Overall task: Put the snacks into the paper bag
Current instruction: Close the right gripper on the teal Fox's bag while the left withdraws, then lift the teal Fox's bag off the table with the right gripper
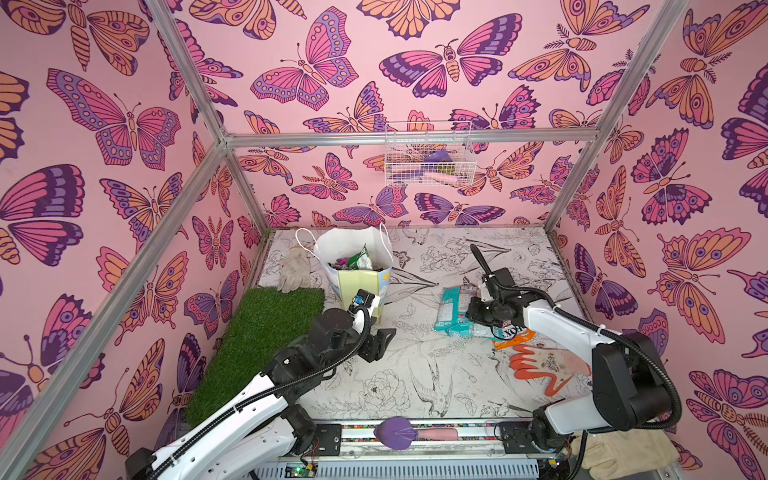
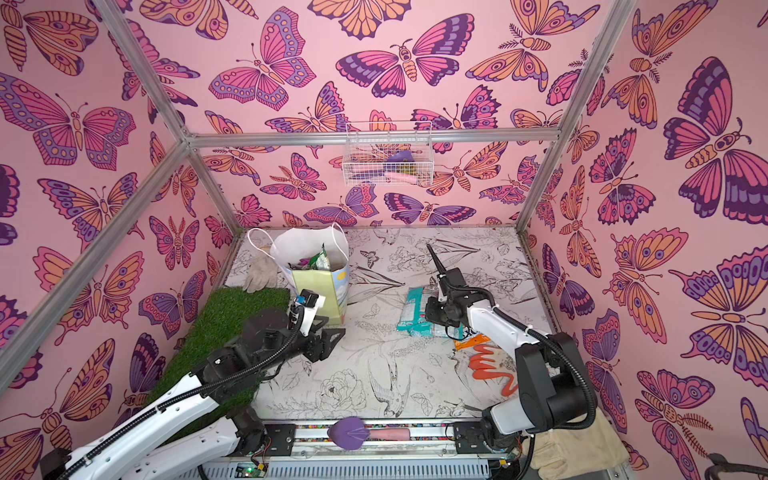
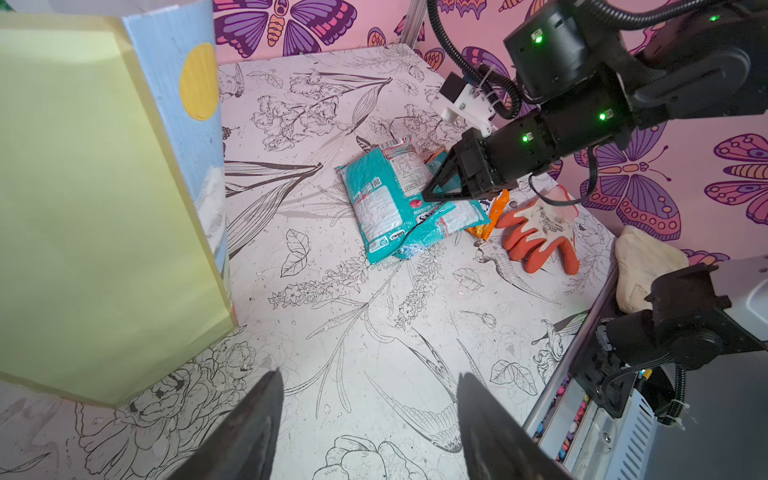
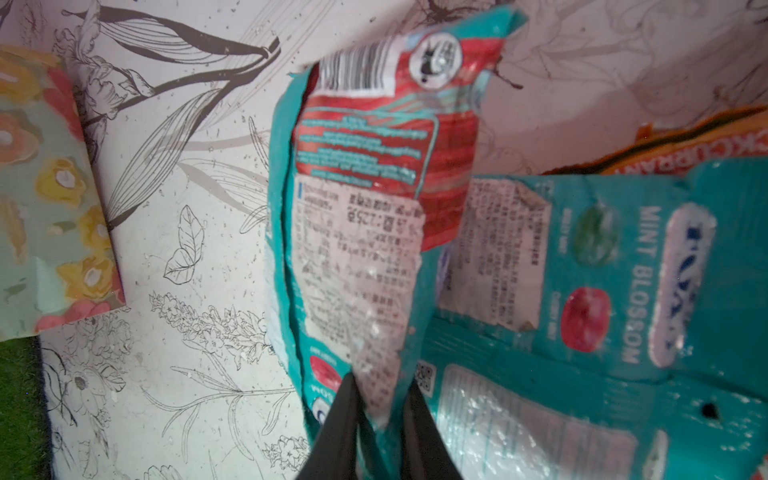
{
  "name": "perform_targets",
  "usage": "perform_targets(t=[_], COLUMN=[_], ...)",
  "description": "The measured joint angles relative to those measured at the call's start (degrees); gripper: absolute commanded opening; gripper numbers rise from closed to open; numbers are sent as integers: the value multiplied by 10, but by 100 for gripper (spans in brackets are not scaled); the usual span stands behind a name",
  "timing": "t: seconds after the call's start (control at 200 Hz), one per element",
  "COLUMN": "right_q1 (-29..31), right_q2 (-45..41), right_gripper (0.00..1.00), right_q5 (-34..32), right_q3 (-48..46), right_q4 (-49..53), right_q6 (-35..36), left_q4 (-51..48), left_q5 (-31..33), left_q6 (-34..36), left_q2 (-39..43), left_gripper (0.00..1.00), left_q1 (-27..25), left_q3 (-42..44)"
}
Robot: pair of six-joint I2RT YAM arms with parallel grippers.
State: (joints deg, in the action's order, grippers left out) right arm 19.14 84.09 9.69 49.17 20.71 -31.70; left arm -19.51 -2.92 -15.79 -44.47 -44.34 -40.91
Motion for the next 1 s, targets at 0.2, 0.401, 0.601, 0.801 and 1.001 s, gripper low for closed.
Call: perform_targets(t=[0.2,0.401,0.601,0.801,1.001], right_q1=[0,0,0,0,0], right_q2=[-8,-24,-59,-93,-120], right_gripper=[0,0,0,0,0], right_q5=[9,15,16,20,26], right_q3=[0,0,0,0,0], right_q4=[-2,1,6,12,14], right_q6=[0,0,0,0,0], left_q4=[7,13,16,19,20], left_q5=[0,2,2,6,10], left_q6=[-8,-17,-26,-30,-32], left_q2=[1,6,10,17,17], left_gripper=[68,68,68,68,68], left_q1=[-2,-3,-4,-4,-6], left_q3=[10,24,31,41,47])
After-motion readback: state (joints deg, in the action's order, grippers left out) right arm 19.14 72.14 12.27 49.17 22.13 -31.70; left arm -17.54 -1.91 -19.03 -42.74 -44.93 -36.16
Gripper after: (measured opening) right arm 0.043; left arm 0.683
